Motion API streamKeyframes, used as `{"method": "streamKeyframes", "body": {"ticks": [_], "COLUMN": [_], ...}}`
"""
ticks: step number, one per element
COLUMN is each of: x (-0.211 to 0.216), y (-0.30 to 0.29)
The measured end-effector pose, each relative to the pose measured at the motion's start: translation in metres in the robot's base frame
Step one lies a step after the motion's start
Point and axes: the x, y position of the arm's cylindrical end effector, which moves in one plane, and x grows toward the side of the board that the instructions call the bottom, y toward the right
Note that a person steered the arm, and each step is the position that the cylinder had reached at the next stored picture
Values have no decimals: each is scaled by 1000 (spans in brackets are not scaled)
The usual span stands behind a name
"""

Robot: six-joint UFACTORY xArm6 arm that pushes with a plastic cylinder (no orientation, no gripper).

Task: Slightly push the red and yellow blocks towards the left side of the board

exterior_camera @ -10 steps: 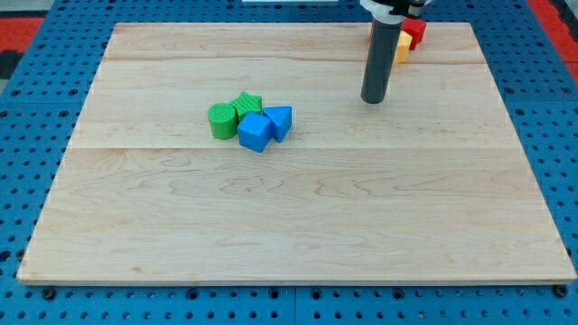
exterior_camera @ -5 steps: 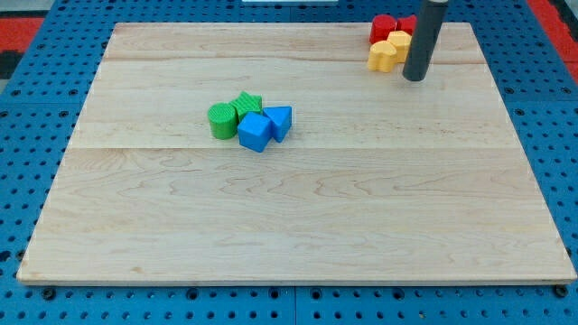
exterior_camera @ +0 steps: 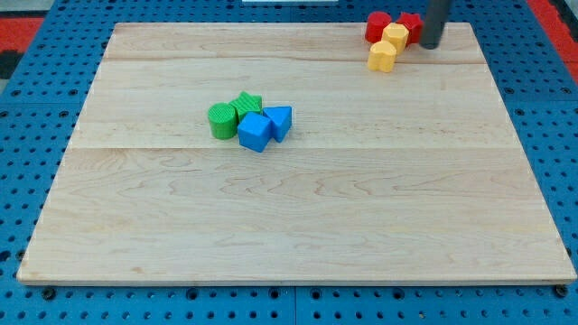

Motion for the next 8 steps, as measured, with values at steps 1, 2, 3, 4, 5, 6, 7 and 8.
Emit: {"method": "streamKeyframes", "body": {"ticks": [1,2,3,4,5,6,7,8], "x": [-9,-48,-51,-51,-49,-37,-21,-18], "y": [54,59,51,1,-33,-23,-25,-43]}}
